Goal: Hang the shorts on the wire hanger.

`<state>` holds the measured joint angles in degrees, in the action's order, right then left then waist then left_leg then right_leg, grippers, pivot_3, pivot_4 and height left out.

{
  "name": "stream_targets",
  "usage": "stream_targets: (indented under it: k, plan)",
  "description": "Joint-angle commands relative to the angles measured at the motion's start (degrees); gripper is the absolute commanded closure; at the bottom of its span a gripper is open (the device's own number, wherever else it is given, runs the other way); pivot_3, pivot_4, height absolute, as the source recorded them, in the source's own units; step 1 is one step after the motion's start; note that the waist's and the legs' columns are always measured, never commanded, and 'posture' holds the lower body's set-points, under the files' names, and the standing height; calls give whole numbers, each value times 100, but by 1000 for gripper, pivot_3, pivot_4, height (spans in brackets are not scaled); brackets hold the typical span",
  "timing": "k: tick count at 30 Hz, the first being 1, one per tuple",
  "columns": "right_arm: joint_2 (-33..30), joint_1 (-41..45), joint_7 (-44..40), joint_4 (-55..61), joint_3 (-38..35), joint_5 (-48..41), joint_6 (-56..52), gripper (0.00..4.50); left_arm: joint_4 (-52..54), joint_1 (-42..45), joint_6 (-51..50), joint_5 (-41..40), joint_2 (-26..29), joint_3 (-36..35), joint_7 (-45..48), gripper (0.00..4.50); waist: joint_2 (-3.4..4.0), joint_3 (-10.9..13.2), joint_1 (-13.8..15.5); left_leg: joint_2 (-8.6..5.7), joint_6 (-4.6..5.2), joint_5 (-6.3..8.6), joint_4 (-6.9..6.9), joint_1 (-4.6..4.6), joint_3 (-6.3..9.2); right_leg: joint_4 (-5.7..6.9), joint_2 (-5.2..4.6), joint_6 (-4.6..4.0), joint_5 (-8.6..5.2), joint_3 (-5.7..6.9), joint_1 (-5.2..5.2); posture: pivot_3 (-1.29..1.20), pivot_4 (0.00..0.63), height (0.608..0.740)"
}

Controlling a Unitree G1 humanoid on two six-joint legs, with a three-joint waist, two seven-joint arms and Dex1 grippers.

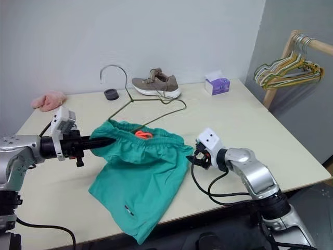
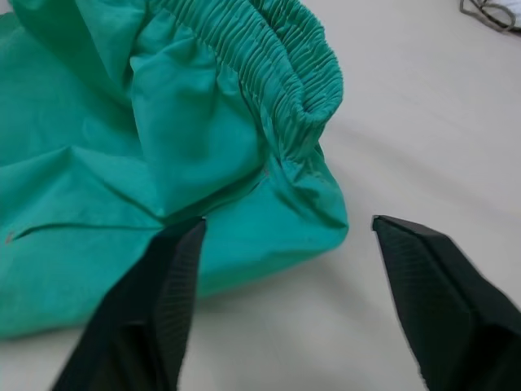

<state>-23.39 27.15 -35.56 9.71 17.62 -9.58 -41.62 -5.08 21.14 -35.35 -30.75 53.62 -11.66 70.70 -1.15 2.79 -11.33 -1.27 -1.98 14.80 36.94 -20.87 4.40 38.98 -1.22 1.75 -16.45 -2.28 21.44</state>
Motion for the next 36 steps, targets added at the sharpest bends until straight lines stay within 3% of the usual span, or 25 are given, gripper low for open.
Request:
stream_targets:
  k: [1,11,14,24,36]
  plan:
    - [228,358,192,-327,71,251,323,17,203,25,-86,-183,91,-211,5,4500,0,0,6,0,0,0,0,0,-1,0,0,0,0,-1,0,-189,0,740]
    - [1004,991,16,-1878,98,316,472,17,271,-33,-62,-188,84,-164,23,4500,1,1,4,-1,0,0,0,0,1,0,0,-12,7,0,1,-179,0,740]
    - [1181,1102,125,-2247,-8,361,632,912,298,-77,-58,-199,73,-176,23,4500,1,0,2,-1,0,0,0,0,1,0,0,-14,8,0,0,-174,0,740]
    - [1173,965,524,-2416,-196,636,1222,4485,375,-239,-99,-274,80,-258,26,4500,2,1,4,-1,-1,0,-1,-1,2,1,-1,-19,11,0,1,-172,0,740]
    - [647,676,384,-2078,-696,462,910,4485,389,-589,-610,-691,861,-376,805,4500,8,5,-1,-1,0,0,-3,1,1,3,2,-6,2,-1,3,-176,0,740]
